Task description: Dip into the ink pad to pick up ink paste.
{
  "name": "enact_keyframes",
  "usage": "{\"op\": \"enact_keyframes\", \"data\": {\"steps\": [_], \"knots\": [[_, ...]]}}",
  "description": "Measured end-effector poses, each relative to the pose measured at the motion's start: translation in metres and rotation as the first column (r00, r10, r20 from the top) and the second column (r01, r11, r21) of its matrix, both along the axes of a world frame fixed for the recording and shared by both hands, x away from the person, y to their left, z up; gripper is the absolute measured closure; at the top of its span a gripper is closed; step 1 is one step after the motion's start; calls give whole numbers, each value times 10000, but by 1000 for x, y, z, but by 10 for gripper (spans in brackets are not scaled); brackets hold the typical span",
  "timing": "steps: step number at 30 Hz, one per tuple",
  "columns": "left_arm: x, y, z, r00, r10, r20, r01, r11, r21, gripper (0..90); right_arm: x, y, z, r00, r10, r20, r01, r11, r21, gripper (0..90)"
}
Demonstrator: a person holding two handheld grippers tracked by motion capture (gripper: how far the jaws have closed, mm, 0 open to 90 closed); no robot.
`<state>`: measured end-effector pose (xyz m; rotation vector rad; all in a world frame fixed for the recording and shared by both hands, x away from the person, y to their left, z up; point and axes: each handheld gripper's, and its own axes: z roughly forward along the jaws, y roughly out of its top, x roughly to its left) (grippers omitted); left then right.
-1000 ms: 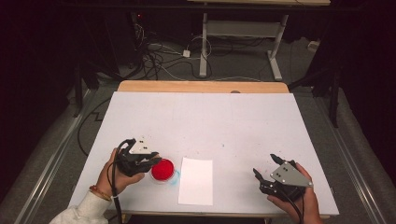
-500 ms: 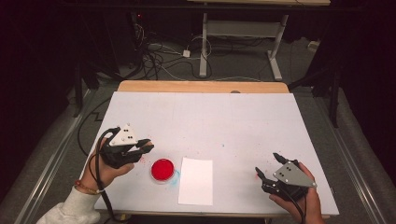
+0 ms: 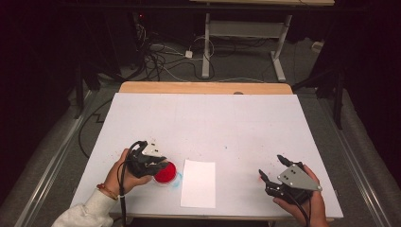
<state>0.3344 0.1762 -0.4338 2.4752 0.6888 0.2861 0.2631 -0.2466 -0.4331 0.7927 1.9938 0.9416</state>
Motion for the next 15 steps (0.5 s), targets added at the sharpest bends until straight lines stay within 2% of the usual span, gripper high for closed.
{"op": "enact_keyframes", "data": {"steps": [6,12,15], "knots": [[2,-6,-14,9998,-14,-218,27,9981,610,735,-1,0,1,10000,-3,27,2,10000,22,273],[6,-2,-19,9985,133,-537,-123,9998,184,736,-1,0,1,10000,-8,47,8,10000,0,272],[5,-2,-20,9985,181,-524,-170,9996,209,737,-1,0,2,10000,-49,77,49,10000,22,271]]}}
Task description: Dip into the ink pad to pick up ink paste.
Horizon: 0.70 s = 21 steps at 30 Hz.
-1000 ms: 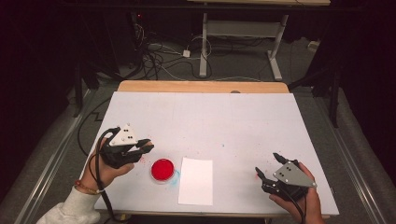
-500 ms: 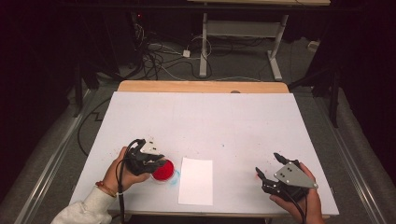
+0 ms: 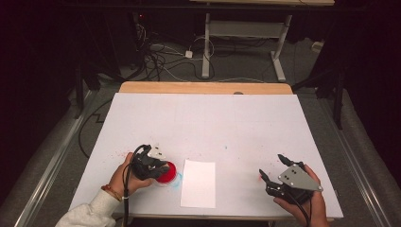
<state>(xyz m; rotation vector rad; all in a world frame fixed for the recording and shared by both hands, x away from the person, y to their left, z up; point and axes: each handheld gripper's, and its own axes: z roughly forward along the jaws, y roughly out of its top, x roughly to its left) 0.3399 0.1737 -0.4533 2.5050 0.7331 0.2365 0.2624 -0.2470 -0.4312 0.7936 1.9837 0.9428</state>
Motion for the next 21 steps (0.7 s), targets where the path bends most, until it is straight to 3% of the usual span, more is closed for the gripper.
{"op": "enact_keyframes", "data": {"steps": [12,21], "knots": [[-2,-1,-2,9999,69,76,-69,10000,14,738,-1,-2,4,9998,-38,207,30,9991,412,266],[-1,1,-3,10000,56,43,-56,9999,-112,737,-1,-2,3,9998,2,184,-8,9995,330,266]]}}
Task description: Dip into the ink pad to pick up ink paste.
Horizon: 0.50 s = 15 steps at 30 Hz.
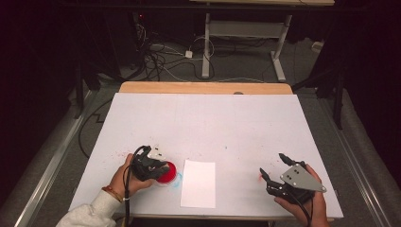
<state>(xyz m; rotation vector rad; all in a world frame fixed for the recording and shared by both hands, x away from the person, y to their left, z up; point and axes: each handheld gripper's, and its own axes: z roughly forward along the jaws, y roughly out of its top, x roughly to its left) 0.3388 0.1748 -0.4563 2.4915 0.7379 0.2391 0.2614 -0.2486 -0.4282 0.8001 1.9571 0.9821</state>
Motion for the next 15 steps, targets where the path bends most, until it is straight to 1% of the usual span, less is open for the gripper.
{"op": "enact_keyframes", "data": {"steps": [5,10,15], "knots": [[-1,0,-1,10000,19,64,-19,10000,-34,737,3,-1,0,10000,-60,-62,61,9999,93,267],[-1,1,-2,10000,46,41,-46,9999,-114,737,7,1,0,10000,9,-67,-8,10000,78,268],[-1,1,-2,9999,95,106,-94,9999,-132,736,11,2,-2,9998,55,-195,-53,9999,105,268]]}}
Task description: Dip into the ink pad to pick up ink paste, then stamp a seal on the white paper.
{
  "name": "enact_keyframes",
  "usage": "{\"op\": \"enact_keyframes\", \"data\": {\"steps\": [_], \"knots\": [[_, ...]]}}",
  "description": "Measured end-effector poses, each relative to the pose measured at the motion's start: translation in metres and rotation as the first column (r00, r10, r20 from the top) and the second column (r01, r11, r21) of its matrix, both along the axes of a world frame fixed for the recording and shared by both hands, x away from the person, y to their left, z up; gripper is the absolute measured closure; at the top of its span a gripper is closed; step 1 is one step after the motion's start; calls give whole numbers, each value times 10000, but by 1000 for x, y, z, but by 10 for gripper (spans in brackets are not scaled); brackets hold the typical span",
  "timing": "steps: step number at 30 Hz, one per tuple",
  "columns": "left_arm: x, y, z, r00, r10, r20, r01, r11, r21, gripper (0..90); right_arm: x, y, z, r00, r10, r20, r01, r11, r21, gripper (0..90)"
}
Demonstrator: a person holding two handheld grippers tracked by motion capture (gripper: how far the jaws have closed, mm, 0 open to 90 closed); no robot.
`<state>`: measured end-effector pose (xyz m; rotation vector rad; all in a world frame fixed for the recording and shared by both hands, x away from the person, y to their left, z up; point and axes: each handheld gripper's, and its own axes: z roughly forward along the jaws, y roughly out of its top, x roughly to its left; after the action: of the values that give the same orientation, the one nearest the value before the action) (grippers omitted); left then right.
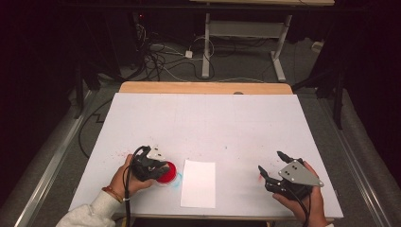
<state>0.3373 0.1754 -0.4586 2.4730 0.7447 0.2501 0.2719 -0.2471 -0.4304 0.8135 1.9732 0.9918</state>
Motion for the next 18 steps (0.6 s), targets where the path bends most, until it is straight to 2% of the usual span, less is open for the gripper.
{"op": "enact_keyframes", "data": {"steps": [8,11,14,18], "knots": [[-3,1,0,9997,-13,228,13,10000,-21,735,1,2,1,9999,119,6,-119,9999,-31,267],[-3,4,-1,9997,174,193,-169,9994,-298,735,2,2,1,10000,94,20,-94,10000,-24,267],[-7,5,1,9988,306,369,-298,9993,-212,735,2,3,1,9999,137,40,-137,9999,-43,267],[-9,10,7,9982,440,419,-422,9982,-431,735,3,4,1,9997,229,27,-229,9997,-21,267]]}}
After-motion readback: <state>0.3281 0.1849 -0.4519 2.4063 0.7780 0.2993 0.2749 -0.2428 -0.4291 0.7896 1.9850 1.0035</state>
